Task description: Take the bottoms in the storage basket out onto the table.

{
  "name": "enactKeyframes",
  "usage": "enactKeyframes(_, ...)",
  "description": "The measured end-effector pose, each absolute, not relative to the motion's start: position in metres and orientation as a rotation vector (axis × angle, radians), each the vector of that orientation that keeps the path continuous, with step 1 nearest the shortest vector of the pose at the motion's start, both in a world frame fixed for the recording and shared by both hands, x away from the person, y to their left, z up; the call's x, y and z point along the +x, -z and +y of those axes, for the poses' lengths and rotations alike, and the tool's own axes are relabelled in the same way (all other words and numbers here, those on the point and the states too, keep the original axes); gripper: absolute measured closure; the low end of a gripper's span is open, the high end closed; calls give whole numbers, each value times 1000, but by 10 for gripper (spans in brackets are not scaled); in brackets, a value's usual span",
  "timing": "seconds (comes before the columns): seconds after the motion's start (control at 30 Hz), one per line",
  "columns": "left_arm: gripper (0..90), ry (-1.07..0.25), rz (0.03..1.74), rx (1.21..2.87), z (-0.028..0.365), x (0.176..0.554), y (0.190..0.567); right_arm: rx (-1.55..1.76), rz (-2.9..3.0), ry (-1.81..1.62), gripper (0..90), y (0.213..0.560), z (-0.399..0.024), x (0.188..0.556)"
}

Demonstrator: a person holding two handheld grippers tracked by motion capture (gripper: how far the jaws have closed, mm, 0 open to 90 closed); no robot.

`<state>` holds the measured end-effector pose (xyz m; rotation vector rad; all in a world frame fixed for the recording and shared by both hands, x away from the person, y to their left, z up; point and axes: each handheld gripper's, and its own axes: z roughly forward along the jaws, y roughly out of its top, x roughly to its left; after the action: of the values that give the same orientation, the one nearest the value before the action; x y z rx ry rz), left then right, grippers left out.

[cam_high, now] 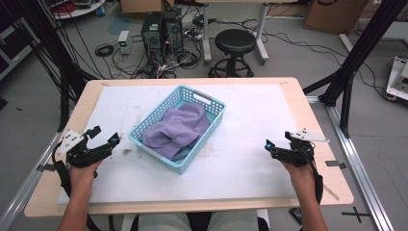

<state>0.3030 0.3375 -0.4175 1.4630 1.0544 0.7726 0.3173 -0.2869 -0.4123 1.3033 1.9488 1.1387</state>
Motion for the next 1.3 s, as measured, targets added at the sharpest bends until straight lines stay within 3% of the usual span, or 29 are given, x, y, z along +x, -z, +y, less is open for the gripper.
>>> enactKeyframes(0.63,206,-774,1065,1455,339,304,419,1305,1953,-1145,175,413,-287,319)
enactKeyframes(1.3,206,-769,1065,1442,341,303,419,1232,2028,-1321,175,398,-260,318)
